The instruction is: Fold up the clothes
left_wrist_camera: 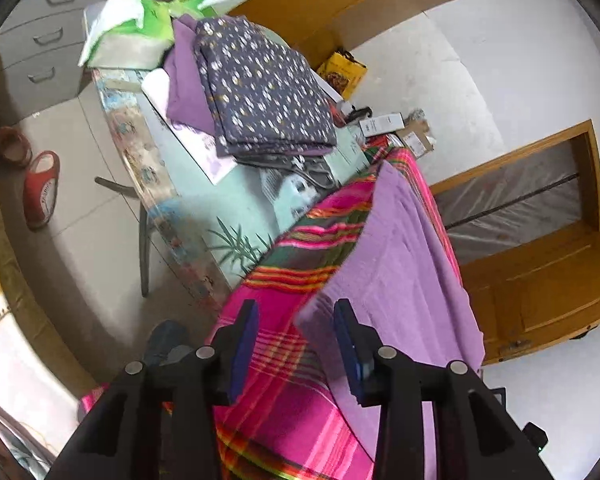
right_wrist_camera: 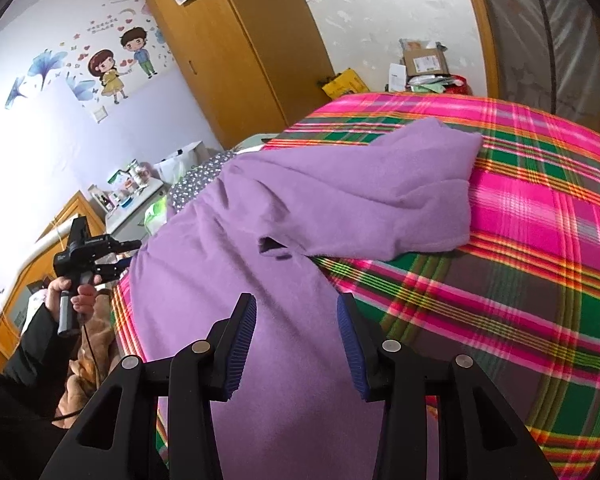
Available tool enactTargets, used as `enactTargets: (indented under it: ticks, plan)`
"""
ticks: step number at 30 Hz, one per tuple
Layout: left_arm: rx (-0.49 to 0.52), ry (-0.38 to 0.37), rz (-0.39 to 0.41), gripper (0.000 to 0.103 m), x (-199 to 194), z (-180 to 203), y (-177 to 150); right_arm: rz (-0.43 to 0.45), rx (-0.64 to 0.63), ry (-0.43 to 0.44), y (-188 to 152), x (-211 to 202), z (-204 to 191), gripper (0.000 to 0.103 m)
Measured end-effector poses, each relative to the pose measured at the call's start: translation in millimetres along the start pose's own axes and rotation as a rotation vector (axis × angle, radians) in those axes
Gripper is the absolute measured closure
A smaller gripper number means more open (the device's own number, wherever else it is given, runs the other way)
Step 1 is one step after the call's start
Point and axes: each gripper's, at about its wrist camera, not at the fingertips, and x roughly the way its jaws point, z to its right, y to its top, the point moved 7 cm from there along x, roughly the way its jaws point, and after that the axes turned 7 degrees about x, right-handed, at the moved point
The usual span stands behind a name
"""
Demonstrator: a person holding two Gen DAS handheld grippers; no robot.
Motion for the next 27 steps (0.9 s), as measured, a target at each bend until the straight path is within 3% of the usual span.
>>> enactTargets:
  ticks: [5, 8, 9, 14, 21, 25, 27]
  plan:
    - [-0.014, -0.044, -0.002, 0.064, 12, 9, -4, 0.001, -0.013, 0.012, -2, -2, -5, 0.059]
    - [-0.017, -0.05, 0.043, 0.089, 6, 12, -3, -0.001, -0.025, 0.009, -2, -2, -8, 0.059]
    - [-0.013, -0.047, 0.061, 0.091, 2, 12, -3, -0.001, -0.026, 0.006, -3, -2, -8, 0.059]
    - [0.022, -0.002, 0.122, 0.093, -25, 11, -5, 0.0, -0.015, -0.006, -3, -2, -5, 0.059]
    - [-0.004, 0.022, 0.078, 0.092, -9, -5, -8, -0.013, 0.014, -0.013, -6, 3, 8, 0.059]
    - [0.022, 0.018, 0.068, 0.088, -18, -3, -6, -0.006, 0.025, -0.025, -7, 0, 14, 0.059]
    - [0.035, 0.056, 0.077, 0.085, -27, -7, -6, 0.0, 0.037, -0.035, -7, -2, 20, 0.059]
